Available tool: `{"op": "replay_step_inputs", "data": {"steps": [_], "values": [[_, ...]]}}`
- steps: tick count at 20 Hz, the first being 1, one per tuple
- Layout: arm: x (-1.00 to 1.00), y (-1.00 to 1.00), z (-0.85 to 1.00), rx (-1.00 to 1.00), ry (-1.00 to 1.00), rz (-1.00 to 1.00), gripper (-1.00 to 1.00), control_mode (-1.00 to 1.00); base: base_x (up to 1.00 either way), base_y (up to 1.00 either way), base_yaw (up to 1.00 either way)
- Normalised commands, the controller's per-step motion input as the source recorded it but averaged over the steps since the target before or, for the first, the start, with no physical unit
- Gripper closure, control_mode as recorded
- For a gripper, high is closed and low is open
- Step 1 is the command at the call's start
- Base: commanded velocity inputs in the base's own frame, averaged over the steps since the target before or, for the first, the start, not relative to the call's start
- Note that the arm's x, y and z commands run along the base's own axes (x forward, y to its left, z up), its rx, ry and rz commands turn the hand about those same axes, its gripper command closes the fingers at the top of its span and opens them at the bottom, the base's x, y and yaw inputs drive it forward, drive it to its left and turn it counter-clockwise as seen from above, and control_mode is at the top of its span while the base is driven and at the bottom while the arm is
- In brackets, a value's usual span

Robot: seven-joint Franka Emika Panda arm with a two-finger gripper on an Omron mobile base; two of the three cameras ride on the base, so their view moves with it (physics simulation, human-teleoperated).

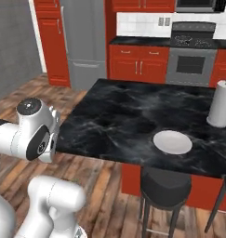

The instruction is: Take the chicken drumsticks from the pan and place one on each plate on the dining counter.

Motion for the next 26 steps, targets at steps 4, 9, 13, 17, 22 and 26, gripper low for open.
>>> {"op": "replay_step_inputs", "data": {"steps": [4, 9, 13, 17, 22, 26], "values": [[0.00, 0.00, 0.00, 0.00, 0.00, 0.00, -1.00, 1.00, 0.08, 1.00, 0.00], [0.00, 0.00, 0.00, 0.00, 0.00, 0.00, -1.00, 1.00, 0.13, 1.00, 0.00], [0.00, 0.00, 0.00, 0.00, 0.00, 0.00, -1.00, 1.00, 0.21, 1.00, 0.00], [0.00, 0.00, 0.00, 0.00, 0.00, 0.00, -1.00, 1.00, 0.44, 1.00, 0.00], [0.00, 0.00, 0.00, 0.00, 0.00, 0.00, -1.00, 1.00, 0.87, 0.99, -0.07], [0.00, 0.00, 0.00, 0.00, 0.00, 0.00, -1.00, 1.00, 1.00, 0.69, -0.11]]}}
